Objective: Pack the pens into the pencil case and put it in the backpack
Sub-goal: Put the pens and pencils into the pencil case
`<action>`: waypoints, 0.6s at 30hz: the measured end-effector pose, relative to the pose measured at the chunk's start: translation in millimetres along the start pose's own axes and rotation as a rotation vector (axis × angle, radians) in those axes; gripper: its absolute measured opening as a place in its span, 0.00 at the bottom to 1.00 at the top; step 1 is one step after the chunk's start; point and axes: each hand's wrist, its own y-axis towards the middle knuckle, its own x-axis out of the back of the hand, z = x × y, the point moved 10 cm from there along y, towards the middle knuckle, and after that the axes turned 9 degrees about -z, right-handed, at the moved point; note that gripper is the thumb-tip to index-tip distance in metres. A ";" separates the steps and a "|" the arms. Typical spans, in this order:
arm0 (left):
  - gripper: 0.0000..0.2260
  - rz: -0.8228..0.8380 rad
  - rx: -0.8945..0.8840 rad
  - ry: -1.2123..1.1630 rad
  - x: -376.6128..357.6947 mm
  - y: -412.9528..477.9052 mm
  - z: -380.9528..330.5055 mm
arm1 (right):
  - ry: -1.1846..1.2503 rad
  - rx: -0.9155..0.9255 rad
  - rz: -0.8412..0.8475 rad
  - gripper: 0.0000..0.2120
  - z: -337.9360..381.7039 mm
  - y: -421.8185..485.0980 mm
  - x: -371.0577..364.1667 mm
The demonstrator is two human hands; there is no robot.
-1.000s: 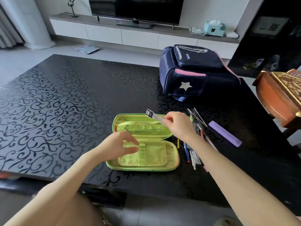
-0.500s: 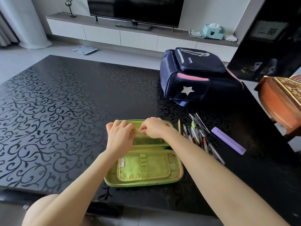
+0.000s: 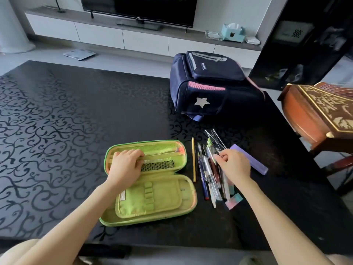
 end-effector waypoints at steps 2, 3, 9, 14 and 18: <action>0.04 -0.009 0.003 -0.004 -0.2 -0.2 -3.1 | -0.014 0.022 0.043 0.14 10.6 8.9 -9.3; 0.05 -0.013 0.001 0.003 0.0 0.1 -4.1 | -0.031 0.000 0.067 0.14 13.6 12.9 -12.7; 0.07 0.001 -0.059 0.039 4.8 -0.7 -7.9 | -0.151 -0.135 0.213 0.19 14.7 22.4 -19.6; 0.07 -0.017 -0.094 0.058 11.0 -7.2 -6.6 | 0.031 -0.160 0.058 0.20 21.4 27.9 13.8; 0.17 -0.042 -0.088 0.144 17.4 -6.6 -1.5 | 0.224 0.250 0.062 0.09 114.8 14.2 28.5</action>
